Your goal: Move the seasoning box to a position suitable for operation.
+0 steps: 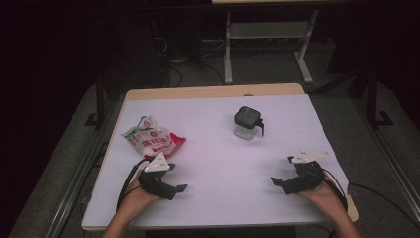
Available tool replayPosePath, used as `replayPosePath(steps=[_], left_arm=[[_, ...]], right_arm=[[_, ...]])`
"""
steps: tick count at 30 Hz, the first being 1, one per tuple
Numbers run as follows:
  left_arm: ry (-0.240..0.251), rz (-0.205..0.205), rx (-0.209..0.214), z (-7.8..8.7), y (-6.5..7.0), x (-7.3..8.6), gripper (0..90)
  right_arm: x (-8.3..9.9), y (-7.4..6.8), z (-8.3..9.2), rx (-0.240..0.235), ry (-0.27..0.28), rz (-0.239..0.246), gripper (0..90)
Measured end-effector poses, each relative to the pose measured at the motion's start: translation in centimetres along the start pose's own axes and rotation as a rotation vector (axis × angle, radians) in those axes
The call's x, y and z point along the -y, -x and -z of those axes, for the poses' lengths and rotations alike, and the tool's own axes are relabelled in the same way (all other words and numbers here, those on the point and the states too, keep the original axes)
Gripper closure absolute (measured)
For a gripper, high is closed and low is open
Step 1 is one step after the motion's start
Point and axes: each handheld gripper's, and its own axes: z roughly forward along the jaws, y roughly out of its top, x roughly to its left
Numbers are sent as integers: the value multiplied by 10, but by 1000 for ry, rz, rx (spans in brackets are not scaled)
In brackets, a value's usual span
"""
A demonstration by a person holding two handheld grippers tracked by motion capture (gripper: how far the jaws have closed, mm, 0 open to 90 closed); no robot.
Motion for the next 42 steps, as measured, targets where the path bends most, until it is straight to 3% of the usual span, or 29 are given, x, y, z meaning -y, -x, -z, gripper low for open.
replayPosePath(steps=[9, 17, 28, 35, 42], left_arm=[[7, 21, 2, -1, -1, -2, 121], [0, 5, 6, -3, 2, -2, 122], [3, -7, 30, -6, 5, -3, 122], [1, -6, 36, -6, 5, -4, 122], [-5, -8, 36, -6, 5, -4, 122]], right_arm=[[-3, 1, 1, 1, -3, 2, 24], [-13, 1, -1, 29, -40, 19, 25], [-39, 11, 3, 39, -37, 15, 25], [-60, 15, 1, 41, -56, 62, 24], [-81, 22, -2, 35, -78, 72, 23]])
